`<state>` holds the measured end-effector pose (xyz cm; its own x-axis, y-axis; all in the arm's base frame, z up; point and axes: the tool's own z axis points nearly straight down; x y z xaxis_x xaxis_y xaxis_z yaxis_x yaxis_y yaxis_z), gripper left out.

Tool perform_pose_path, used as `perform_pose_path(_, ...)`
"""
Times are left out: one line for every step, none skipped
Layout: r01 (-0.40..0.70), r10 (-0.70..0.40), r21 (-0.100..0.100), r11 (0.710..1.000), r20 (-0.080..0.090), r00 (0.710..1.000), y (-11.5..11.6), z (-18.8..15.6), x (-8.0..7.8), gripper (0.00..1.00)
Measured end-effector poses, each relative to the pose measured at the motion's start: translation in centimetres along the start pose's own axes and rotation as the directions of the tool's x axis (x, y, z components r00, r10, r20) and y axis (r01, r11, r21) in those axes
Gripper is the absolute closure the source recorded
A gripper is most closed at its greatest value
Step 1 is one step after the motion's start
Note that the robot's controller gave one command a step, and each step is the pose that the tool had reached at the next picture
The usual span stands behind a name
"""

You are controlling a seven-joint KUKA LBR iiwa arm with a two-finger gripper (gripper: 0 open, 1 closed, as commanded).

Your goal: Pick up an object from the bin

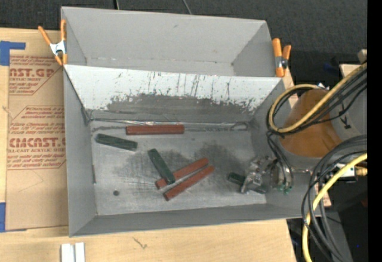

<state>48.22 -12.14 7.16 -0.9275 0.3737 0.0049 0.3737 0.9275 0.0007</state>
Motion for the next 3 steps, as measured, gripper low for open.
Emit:
perform_pose_path(0.0,0.0,0.0,1.0,0.001,1.0,0.0,0.0,0.0,1.0)
perform_pose_path(-0.001,0.001,0.0,1.0,0.004,1.0,0.0,-0.6,0.0,1.0)
perform_pose_path(0.0,0.0,0.001,1.0,-0.006,1.0,0.0,-2.3,0.3,1.0)
